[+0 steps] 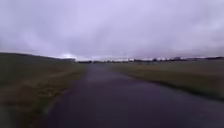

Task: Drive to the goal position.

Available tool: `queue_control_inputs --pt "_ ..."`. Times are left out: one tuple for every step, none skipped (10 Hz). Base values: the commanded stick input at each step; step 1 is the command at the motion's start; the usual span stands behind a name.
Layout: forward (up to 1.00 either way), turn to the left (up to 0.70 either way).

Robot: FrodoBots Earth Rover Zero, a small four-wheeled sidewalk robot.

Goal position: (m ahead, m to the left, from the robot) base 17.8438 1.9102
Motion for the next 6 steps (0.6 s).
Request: queue_control_inputs --pt "1.00 0.00" --pt "1.00 0.00" --pt "1.00 0.00" --pt "1.00 0.00" --pt "1.00 0.00" --pt "1.00 0.00"
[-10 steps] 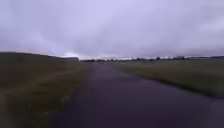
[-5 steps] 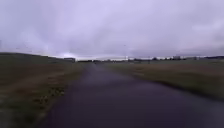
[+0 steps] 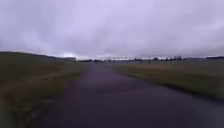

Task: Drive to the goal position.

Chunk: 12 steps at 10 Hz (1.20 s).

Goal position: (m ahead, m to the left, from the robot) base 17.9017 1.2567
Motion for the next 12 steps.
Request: queue_control_inputs --pt "1.00 0.00" --pt "1.00 0.00" --pt "1.00 0.00" --pt "1.00 0.00" --pt "1.00 0.00" --pt "1.00 0.00" --pt "1.00 0.00" --pt "1.00 0.00" --pt "1.00 0.00" --pt "1.00 0.00" --pt "1.00 0.00" --pt "1.00 0.00"
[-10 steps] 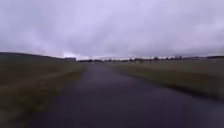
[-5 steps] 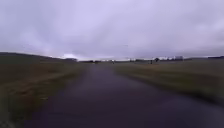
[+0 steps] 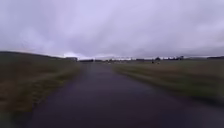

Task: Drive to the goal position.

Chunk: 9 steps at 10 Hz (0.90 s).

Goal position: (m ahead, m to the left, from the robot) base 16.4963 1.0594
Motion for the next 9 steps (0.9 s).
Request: queue_control_inputs --pt "1.00 0.00" --pt "1.00 0.00" --pt "1.00 0.00" --pt "1.00 0.00" --pt "1.00 0.00" --pt "1.00 0.00" --pt "1.00 0.00" --pt "1.00 0.00" --pt "1.00 0.00"
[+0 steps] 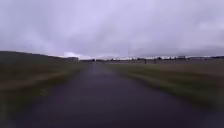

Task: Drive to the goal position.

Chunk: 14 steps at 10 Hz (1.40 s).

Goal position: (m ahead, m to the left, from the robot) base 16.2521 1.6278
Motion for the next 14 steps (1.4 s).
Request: queue_control_inputs --pt "1.00 0.00" --pt "1.00 0.00" --pt "1.00 0.00" --pt "1.00 0.00" --pt "1.00 0.00" --pt "1.00 0.00" --pt "1.00 0.00" --pt "1.00 0.00" --pt "1.00 0.00" --pt "1.00 0.00" --pt "1.00 0.00" --pt "1.00 0.00" --pt "1.00 0.00" --pt "1.00 0.00"
